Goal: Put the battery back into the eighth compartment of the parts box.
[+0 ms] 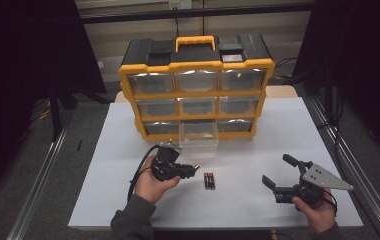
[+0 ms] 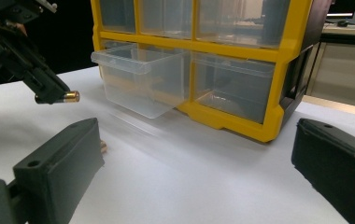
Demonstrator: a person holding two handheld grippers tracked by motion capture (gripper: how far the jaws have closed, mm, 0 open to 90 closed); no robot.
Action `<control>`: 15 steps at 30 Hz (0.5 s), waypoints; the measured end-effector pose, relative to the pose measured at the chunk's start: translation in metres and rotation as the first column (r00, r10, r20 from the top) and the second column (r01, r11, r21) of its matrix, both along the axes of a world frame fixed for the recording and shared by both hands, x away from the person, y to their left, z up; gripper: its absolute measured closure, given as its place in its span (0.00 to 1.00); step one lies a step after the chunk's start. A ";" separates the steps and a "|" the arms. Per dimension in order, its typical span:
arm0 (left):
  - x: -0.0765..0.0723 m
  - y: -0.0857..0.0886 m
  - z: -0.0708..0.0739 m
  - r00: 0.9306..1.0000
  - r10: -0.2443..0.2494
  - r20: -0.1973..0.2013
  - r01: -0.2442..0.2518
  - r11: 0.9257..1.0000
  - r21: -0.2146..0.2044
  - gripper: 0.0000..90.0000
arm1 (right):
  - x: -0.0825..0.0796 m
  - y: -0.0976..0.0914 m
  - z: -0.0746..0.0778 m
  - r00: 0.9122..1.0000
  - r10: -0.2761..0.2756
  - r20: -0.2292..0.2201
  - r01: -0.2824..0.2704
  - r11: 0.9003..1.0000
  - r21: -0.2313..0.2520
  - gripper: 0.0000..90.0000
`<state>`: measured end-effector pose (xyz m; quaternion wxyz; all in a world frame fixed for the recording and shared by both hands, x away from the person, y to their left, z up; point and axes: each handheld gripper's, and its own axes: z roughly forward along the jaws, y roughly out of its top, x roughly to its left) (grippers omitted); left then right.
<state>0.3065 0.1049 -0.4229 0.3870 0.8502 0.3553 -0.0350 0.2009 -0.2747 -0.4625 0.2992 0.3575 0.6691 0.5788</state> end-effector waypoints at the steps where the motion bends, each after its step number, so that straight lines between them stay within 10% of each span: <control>1: 0.001 0.000 0.002 1.000 -0.007 -0.002 0.007 1.000 0.004 0.86 | 0.000 0.001 0.000 1.000 0.000 -0.002 0.000 1.000 0.003 0.02; 15: 0.009 0.000 0.033 1.000 -0.026 0.013 0.025 1.000 0.004 0.86 | 0.000 0.000 0.000 1.000 0.001 -0.002 -0.001 1.000 -0.003 0.02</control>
